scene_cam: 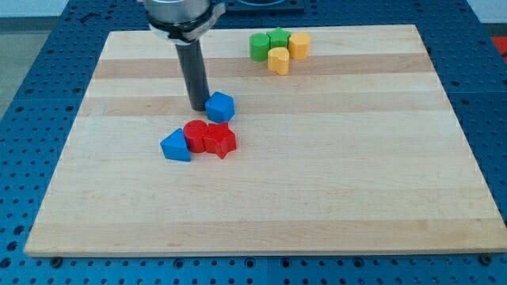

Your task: Push the red star to the blue cube

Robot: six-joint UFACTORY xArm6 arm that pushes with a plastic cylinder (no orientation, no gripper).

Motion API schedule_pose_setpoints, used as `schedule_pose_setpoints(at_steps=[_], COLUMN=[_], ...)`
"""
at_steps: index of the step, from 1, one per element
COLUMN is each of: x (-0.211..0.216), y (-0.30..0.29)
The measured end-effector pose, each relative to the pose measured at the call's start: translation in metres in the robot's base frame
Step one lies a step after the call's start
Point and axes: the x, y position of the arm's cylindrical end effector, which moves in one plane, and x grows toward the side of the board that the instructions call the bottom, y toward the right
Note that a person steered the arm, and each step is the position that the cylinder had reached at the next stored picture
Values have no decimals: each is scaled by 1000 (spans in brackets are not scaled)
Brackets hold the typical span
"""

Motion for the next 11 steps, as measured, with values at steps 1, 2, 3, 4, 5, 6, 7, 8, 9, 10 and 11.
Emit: schedule_pose_setpoints(at_steps=[1, 2, 3, 4, 5, 6, 7, 8, 9, 10, 11], x=[-3, -3, -3, 11, 32, 86, 129, 138, 122, 79, 40], y=[8, -1, -16, -54, -83, -99, -96, -51, 9, 52, 89])
